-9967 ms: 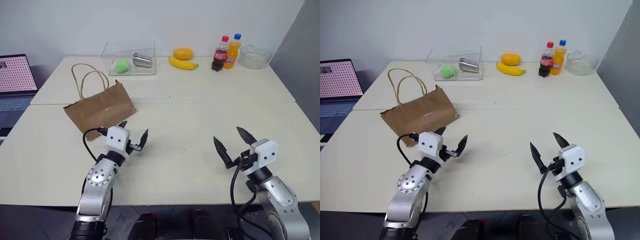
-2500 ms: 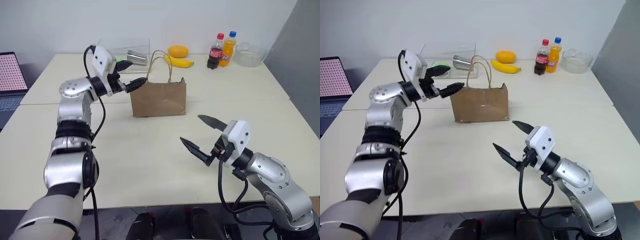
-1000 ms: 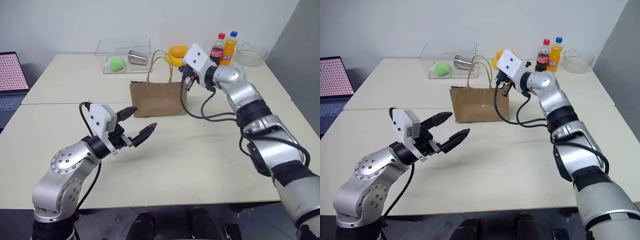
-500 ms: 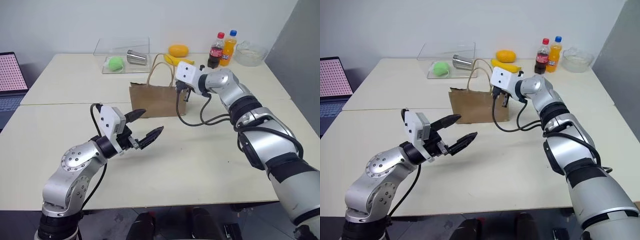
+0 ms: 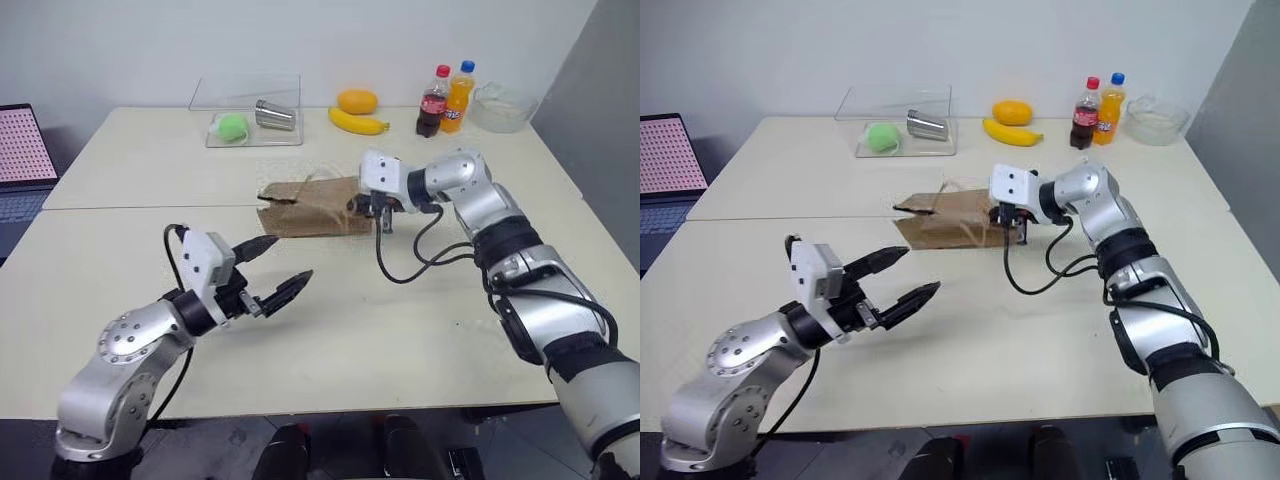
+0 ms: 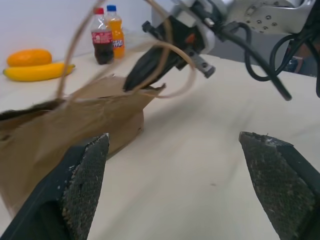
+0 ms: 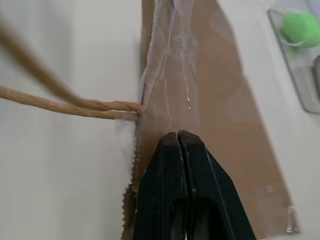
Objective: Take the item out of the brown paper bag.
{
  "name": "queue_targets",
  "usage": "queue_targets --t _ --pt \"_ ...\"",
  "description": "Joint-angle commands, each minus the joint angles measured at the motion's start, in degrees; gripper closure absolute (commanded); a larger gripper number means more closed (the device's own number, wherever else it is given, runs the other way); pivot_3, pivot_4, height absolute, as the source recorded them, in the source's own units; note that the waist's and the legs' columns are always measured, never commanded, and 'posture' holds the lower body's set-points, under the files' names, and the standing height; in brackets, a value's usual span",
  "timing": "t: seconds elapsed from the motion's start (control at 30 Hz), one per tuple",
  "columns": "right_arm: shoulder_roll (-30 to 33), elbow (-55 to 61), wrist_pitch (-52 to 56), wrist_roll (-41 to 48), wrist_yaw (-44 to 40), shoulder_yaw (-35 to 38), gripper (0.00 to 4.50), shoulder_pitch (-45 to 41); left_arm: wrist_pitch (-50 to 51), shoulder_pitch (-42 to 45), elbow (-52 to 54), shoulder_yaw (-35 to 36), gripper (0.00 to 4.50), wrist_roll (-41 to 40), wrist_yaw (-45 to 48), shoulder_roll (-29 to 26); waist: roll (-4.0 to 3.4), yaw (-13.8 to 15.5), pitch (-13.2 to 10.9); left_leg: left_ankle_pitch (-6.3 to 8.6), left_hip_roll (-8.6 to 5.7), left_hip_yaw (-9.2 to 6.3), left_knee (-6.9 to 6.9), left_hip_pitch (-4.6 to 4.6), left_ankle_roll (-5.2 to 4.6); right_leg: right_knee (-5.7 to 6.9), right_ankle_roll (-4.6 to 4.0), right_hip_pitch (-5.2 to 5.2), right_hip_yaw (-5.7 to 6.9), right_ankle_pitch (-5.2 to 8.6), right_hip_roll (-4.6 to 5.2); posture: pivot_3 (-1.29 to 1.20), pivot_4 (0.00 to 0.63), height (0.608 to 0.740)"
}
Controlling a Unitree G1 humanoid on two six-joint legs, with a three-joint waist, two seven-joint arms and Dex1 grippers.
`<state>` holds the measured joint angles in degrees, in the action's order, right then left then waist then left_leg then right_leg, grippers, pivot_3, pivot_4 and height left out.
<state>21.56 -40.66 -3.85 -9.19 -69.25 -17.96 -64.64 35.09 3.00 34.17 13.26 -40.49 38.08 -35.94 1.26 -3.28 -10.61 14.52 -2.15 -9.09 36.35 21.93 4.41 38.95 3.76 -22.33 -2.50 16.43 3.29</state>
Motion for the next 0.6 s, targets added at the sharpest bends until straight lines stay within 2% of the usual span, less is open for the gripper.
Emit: queue_targets --t 0.03,0.2,0.3,0.4,0.5,0.6 --pt "1.7 14.6 5.7 3.1 -4.0 -0.3 4.46 4.9 5.4 2.2 0.8 4.5 0.14 -8.1 2.1 -4.6 0.00 0.0 0.0 0.00 0.00 -0.01 -0.01 0.00 0.00 0.00 0.00 0.00 0.01 0.00 0.00 0.00 0.150 0.740" --pt "2.4 25.7 9.7 4.4 -2.1 0.6 4.46 10.1 7.5 4.5 0.6 4.6 0.14 -11.1 3.5 -8.3 -0.04 -0.1 0.0 0.00 -0.01 0.01 0.00 -0.01 0.00 0.00 0.01 0.00 0.00 0.00 0.00 0.00 0.150 0.740" --pt "3.2 32.6 13.5 6.1 0.5 2.4 4.46 13.6 5.6 5.4 -0.8 3.4 0.14 -8.4 5.0 -9.7 -0.04 0.1 0.0 0.00 0.02 -0.04 -0.01 -0.01 0.01 -0.01 -0.01 0.01 0.06 0.02 -0.02 0.00 0.150 0.740" --pt "4.7 40.3 18.8 8.2 3.5 5.5 3.91 18.0 0.9 7.1 -3.2 1.1 0.00 -2.0 6.7 -11.2 -0.04 0.3 0.0 0.00 0.01 -0.03 -0.04 0.01 0.01 -0.03 -0.03 0.00 0.05 0.03 -0.01 0.00 0.150 0.740" --pt "7.6 52.1 27.0 12.2 4.8 9.3 2.88 25.7 -13.2 7.4 -6.2 -5.0 0.00 10.6 13.3 -13.9 -0.04 0.9 0.0 0.00 0.00 -0.01 -0.05 0.03 0.02 -0.09 -0.03 0.01 0.04 0.03 -0.01 0.00 0.150 0.740" --pt "9.9 61.5 32.7 16.3 5.4 10.8 1.80 32.2 -23.7 7.2 -10.1 -8.8 0.00 17.7 17.2 -13.9 -0.05 1.4 0.0 0.00 -0.01 0.06 -0.22 0.03 0.02 -0.24 -0.04 0.00 0.00 0.03 0.02 0.00 0.150 0.740"
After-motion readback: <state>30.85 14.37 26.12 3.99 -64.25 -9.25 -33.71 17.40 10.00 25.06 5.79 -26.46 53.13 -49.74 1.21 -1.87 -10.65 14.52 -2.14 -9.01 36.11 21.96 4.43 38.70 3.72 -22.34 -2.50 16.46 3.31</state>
